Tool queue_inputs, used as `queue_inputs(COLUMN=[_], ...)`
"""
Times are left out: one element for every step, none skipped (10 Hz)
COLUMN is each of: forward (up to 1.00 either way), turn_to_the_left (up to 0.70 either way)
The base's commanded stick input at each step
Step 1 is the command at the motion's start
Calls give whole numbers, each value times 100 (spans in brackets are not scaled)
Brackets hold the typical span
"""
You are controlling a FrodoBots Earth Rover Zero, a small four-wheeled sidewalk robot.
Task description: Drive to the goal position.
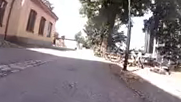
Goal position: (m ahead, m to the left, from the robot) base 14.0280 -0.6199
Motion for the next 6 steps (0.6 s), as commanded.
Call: queue_inputs(forward=[85, 85, 85, 85, 85, 85], turn_to_the_left=[1, 1, 1, 1, 1, 1])
